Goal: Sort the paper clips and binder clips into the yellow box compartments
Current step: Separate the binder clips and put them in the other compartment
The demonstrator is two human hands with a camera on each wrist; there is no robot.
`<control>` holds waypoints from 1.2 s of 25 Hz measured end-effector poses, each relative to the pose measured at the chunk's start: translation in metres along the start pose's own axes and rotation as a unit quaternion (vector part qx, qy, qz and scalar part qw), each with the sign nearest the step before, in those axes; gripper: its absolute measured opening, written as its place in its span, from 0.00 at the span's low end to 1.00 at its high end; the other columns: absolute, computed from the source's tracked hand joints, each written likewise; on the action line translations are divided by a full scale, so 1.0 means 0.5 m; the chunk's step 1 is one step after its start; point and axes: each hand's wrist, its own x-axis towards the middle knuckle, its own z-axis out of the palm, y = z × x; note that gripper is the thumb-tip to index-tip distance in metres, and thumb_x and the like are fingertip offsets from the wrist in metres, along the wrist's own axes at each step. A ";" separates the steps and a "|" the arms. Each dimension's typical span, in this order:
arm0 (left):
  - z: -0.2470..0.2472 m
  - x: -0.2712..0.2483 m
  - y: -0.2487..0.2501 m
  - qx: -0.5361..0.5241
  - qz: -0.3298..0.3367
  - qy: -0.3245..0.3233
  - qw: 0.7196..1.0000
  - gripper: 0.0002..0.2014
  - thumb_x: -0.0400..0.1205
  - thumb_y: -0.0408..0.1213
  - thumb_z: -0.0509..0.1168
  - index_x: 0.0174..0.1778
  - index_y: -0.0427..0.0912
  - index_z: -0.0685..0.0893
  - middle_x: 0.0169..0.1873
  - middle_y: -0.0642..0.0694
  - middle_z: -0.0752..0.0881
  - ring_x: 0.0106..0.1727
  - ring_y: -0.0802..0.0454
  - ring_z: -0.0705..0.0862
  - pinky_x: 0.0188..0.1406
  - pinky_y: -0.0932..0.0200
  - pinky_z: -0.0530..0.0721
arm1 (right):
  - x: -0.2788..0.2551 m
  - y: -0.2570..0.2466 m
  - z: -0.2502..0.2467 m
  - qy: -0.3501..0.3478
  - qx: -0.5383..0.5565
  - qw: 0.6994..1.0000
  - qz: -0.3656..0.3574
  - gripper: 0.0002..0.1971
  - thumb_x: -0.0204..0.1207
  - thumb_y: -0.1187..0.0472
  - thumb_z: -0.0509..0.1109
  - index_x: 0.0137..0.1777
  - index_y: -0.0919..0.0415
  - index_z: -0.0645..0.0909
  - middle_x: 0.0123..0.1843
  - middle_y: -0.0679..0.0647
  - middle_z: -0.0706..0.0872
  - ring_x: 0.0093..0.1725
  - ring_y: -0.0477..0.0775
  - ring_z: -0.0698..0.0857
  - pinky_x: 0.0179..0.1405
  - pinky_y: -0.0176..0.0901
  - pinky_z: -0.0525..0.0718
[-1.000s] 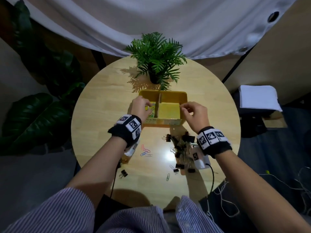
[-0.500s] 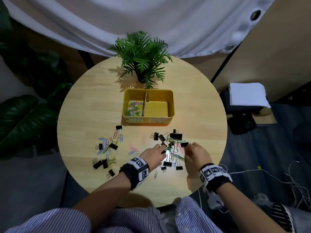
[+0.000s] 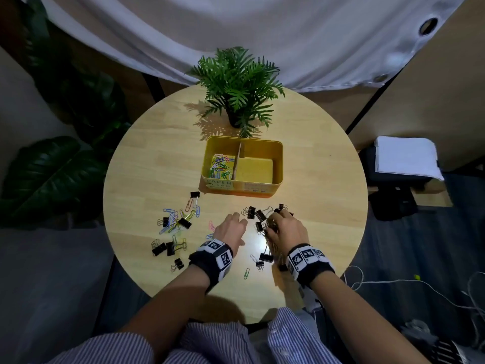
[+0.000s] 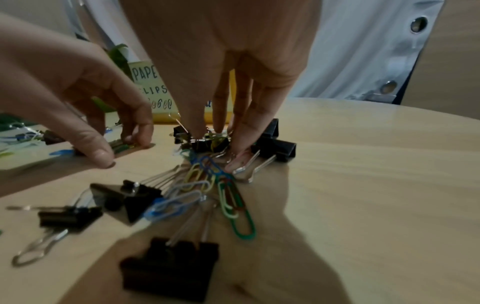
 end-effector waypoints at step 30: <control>0.014 0.051 0.055 -0.600 -0.110 0.062 0.790 0.04 0.75 0.40 0.76 0.37 0.55 0.92 0.45 0.47 0.90 0.48 0.44 0.88 0.48 0.49 0.86 | -0.066 0.073 -0.019 0.060 0.504 0.841 0.189 0.06 0.75 0.73 0.71 0.45 0.65 0.87 0.41 0.62 0.90 0.37 0.55 0.90 0.35 0.38 0.89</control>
